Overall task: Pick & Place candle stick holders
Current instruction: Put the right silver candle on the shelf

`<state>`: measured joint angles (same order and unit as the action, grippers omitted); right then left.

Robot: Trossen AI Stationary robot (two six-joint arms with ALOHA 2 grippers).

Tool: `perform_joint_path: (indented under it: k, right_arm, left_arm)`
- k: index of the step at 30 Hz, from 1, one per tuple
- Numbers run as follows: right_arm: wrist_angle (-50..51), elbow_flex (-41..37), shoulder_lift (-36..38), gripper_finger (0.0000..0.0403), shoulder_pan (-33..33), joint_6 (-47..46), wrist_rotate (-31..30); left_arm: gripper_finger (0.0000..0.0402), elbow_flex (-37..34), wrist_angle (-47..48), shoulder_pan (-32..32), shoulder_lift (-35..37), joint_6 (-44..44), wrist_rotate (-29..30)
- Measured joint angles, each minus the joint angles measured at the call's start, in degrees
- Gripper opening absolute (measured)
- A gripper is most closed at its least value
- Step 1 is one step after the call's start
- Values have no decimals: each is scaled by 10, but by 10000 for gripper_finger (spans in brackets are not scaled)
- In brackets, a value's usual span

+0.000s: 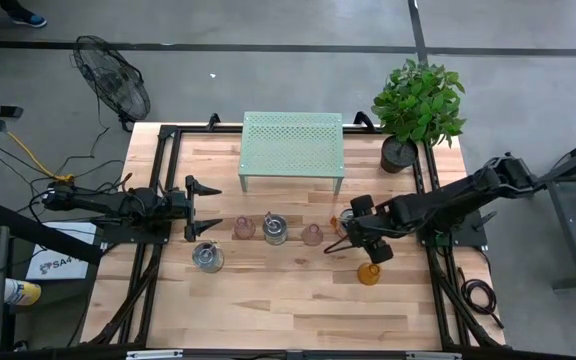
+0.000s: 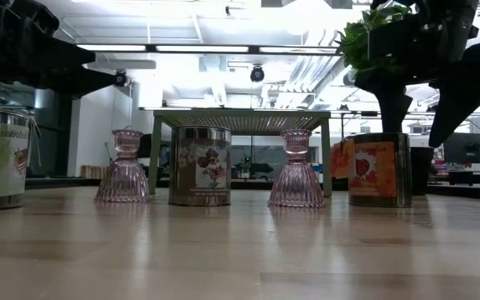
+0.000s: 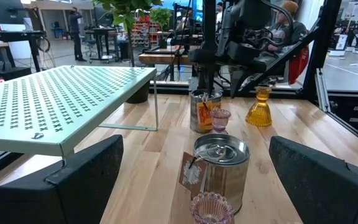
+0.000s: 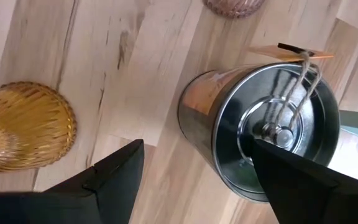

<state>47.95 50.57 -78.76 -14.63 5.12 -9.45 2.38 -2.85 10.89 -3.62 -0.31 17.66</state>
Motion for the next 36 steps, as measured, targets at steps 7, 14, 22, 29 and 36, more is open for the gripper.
perform_joint_path:
  k: [7, 14, 22, 29, 36]
  right_arm:
    - [3, 0, 0, 289, 0, 0, -4]
    - [3, 0, 0, 247, 0, 4, -10]
    - [3, -1, 0, 190, 0, 5, -19]
    - [-22, -26, 2, 162, 0, 5, -29]
    - [-24, -29, 1, 138, 0, 10, -42]
  left_arm:
    - [399, 0, 0, 0, 0, 0, -2]
    - [399, 0, 0, 0, 0, 0, -1]
    - [399, 0, 0, 0, 0, 0, -1]
    - [399, 0, 0, 0, 0, 0, -1]
    - [399, 0, 0, 0, 0, 0, -1]
